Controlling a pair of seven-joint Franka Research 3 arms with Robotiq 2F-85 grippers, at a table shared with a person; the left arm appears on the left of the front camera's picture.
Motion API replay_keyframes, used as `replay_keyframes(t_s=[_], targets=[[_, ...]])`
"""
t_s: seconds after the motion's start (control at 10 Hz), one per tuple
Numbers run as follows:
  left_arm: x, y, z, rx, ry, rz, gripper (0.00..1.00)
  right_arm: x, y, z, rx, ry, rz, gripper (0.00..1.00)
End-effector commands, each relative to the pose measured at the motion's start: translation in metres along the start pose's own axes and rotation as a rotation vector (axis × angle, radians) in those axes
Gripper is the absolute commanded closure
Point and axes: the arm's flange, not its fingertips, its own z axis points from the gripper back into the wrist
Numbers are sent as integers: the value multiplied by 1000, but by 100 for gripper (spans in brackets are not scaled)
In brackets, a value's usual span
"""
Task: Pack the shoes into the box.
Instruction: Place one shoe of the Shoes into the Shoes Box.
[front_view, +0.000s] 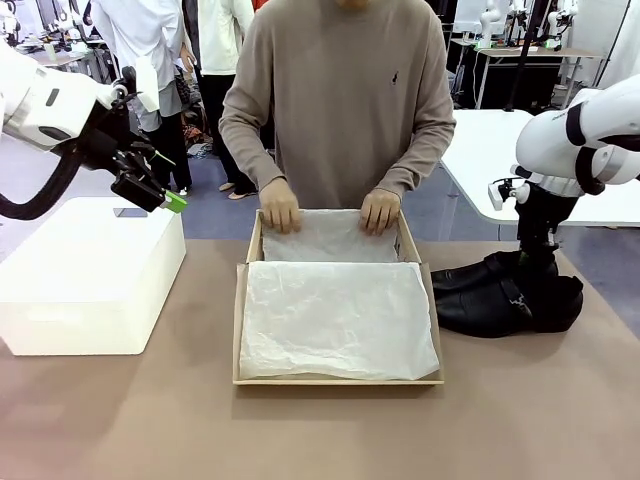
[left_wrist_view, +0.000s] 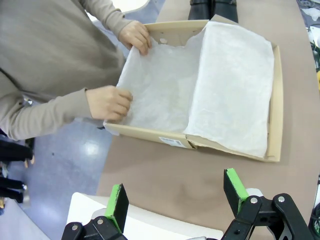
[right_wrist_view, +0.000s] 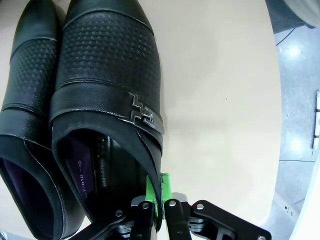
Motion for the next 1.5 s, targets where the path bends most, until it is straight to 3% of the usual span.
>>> replay_keyframes(t_s=[0.0, 0.4, 0.8, 1.4], targets=[[-2, 2, -1, -12, -17, -9, 0, -5, -1, 14, -10, -43, 17, 100], [-2, 2, -1, -12, -17, -9, 0, -13, -10, 55, -11, -12, -112, 100], [-2, 2, -1, -12, -17, -9, 0, -16, -15, 106, 29, 17, -155, 100], [-2, 2, -1, -12, -17, -9, 0, 2, 12, 177, 27, 58, -207, 100]])
